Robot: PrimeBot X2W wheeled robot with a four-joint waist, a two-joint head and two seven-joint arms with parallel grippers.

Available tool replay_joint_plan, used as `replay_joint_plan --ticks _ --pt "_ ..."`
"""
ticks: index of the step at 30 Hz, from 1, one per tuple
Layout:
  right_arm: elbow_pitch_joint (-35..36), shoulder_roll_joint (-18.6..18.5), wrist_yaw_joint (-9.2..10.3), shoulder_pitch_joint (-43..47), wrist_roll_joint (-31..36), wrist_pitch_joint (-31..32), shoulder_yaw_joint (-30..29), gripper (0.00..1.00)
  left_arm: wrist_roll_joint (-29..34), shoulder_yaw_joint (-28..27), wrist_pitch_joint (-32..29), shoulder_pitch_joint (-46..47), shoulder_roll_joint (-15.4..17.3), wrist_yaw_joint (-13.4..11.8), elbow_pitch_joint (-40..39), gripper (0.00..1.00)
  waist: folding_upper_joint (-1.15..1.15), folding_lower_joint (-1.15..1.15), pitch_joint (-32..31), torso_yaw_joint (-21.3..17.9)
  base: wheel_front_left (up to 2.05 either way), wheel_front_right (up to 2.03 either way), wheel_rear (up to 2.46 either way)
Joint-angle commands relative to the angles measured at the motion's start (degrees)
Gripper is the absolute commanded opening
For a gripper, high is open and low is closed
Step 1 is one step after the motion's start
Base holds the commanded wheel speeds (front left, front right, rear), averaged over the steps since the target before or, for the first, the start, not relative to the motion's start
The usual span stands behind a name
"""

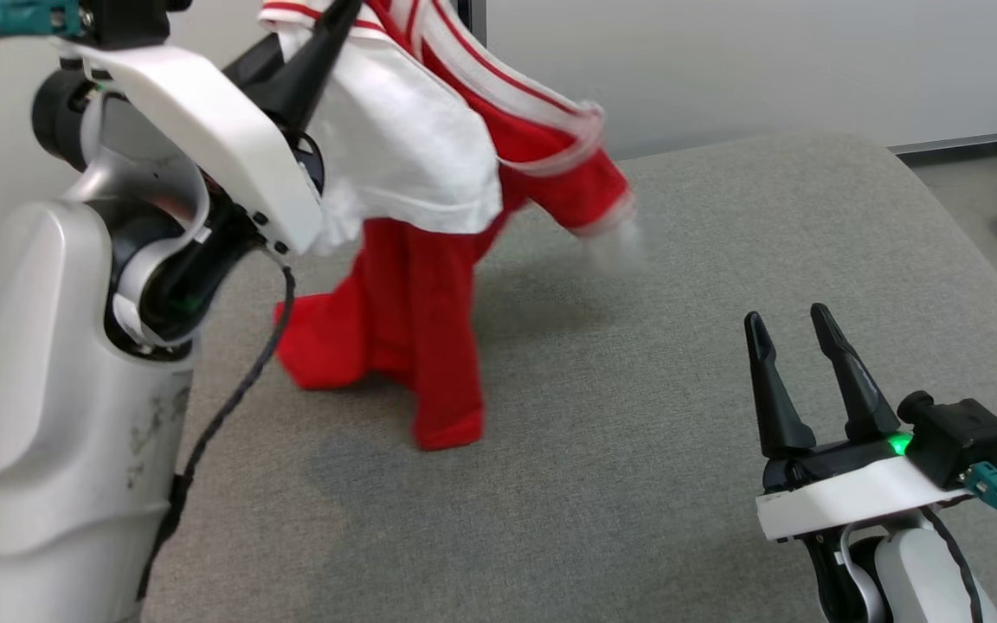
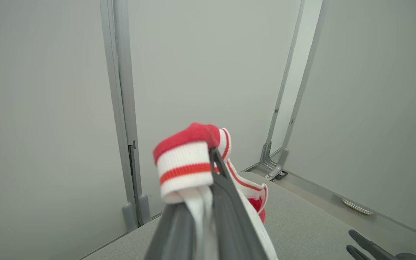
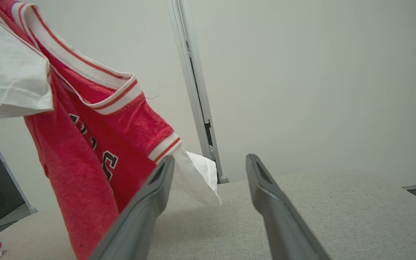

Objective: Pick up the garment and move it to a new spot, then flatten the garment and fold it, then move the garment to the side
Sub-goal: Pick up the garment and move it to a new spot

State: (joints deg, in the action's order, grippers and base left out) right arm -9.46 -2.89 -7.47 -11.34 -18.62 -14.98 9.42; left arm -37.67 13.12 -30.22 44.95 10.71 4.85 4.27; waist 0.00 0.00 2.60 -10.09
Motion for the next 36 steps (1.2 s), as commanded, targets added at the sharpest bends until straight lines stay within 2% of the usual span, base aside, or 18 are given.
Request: replay_joint_plan --ticks 1,5,10,17,21,25,26,27,28,36 --pt "0.3 -0.2 -0.05 -0.2 0.2 -0.3 -0.3 1.00 -0.4 -0.3 0.3 -1.1 0.2 -0.4 -0.3 0.00 0.00 0.00 0.1 0.1 0.00 0.00 0.00" --pt "0.4 -0.2 -0.05 -0.2 0.5 -0.3 -1.1 1.00 -2.3 -0.8 0.8 -6.8 -1.1 -1.6 -1.7 0.00 0.00 0.00 0.4 0.8 0.00 0.00 0.00" --pt "0.1 -0.2 -0.05 0.1 0.4 -0.3 -1.0 1.00 -2.8 -2.2 4.4 -17.0 -1.0 -2.8 1.7 0.00 0.00 0.00 0.9 1.5 0.00 0.00 0.00" --pt "-0.5 -0.5 -0.04 -0.3 0.3 -0.3 -0.8 1.00 -0.5 -2.7 15.0 -27.2 -1.7 -1.9 13.7 0.00 0.00 0.00 1.6 1.9 0.00 0.00 0.00" --pt "-1.0 -0.9 -0.04 -0.5 0.0 -0.3 -0.6 1.00 3.4 -2.2 22.9 -28.6 -1.1 -2.1 21.8 0.00 0.00 0.00 1.6 1.9 0.00 0.00 0.00" --pt "-1.4 -1.5 -0.05 -0.1 0.0 -0.3 -0.5 1.00 4.4 -1.6 27.7 -27.2 -1.5 -1.0 28.4 0.00 0.00 0.00 1.2 2.2 0.00 0.00 0.00" --pt "-1.5 -1.6 -0.04 0.1 0.0 -0.3 -0.5 1.00 4.4 -1.4 28.3 -26.7 -1.6 -0.7 29.6 0.32 0.00 0.00 1.1 2.3 0.00 0.00 0.00" --pt "-1.5 -1.8 -0.04 0.2 0.0 -0.3 -0.5 1.00 4.6 -1.1 29.0 -26.1 -1.6 -0.3 30.5 0.85 0.00 0.00 1.1 2.4 0.00 0.00 0.00" --pt "-1.5 -1.8 -0.04 0.3 0.0 -0.3 -0.4 1.00 4.7 -1.0 29.8 -25.7 -1.7 0.0 31.1 1.00 0.00 0.00 1.0 2.5 0.00 0.00 0.00" --pt "-1.8 -2.0 -0.05 1.0 0.3 -0.3 -0.1 1.00 6.4 -0.3 34.5 -23.0 -0.2 0.5 32.0 1.00 0.00 0.00 0.3 3.5 0.00 0.00 0.00"
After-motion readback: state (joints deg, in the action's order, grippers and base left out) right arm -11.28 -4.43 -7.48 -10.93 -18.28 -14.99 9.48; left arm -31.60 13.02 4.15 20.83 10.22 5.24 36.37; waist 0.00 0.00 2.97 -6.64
